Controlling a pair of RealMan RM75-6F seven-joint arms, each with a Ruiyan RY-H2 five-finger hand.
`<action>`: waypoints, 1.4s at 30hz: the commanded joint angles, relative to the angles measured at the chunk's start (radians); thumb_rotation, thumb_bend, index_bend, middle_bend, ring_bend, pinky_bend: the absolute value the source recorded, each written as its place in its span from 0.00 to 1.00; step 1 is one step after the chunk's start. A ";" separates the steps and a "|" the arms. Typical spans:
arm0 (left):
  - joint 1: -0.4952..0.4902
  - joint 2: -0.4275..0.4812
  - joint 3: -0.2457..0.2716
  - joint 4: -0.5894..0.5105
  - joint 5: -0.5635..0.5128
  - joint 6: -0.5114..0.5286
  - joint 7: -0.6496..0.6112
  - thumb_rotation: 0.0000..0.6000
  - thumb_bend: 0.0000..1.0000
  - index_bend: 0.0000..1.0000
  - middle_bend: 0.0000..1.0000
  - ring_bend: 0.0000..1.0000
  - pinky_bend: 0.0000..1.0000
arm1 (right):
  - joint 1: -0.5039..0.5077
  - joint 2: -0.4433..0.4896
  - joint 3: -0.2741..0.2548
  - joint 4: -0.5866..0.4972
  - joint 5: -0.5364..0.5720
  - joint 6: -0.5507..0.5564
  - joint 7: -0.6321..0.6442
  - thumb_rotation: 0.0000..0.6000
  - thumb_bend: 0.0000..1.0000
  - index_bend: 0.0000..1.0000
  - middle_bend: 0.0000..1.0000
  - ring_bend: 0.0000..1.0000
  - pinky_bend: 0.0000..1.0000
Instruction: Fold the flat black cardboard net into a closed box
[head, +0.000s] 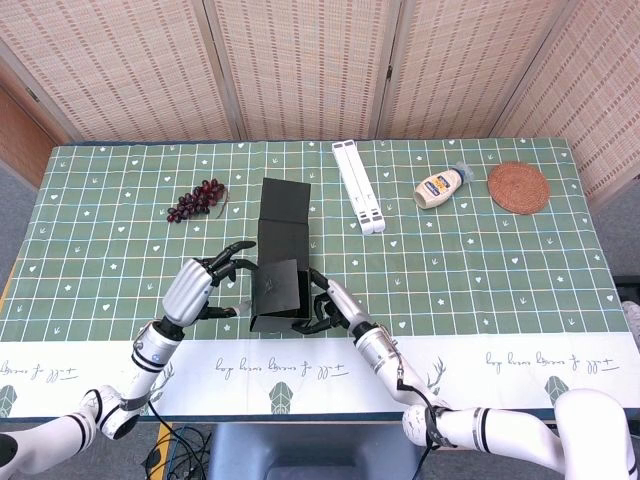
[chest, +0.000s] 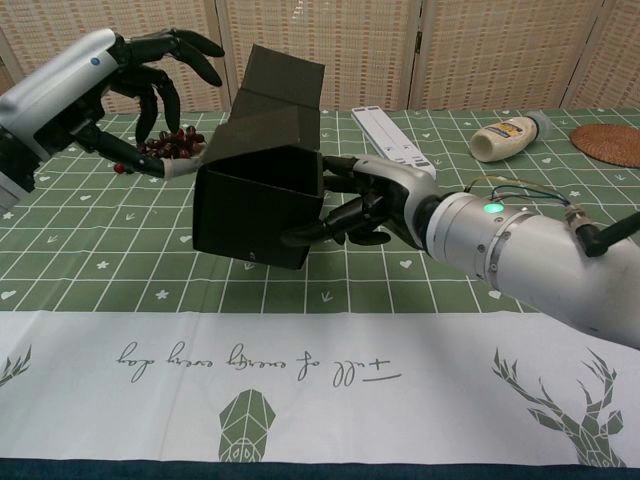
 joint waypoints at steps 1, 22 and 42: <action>-0.019 -0.045 0.028 0.084 0.023 0.012 -0.004 1.00 0.07 0.37 0.22 0.56 0.70 | 0.003 -0.003 -0.005 0.010 0.009 -0.003 -0.014 1.00 0.54 0.25 0.40 0.75 1.00; -0.056 -0.176 0.143 0.417 0.047 -0.011 -0.069 1.00 0.07 0.39 0.26 0.56 0.70 | 0.027 -0.033 -0.028 0.123 0.046 -0.065 -0.077 1.00 0.57 0.25 0.40 0.75 1.00; -0.092 -0.241 0.220 0.566 0.067 -0.031 -0.080 1.00 0.07 0.39 0.26 0.56 0.70 | 0.014 -0.061 -0.060 0.172 0.022 -0.078 -0.106 1.00 0.59 0.25 0.40 0.75 1.00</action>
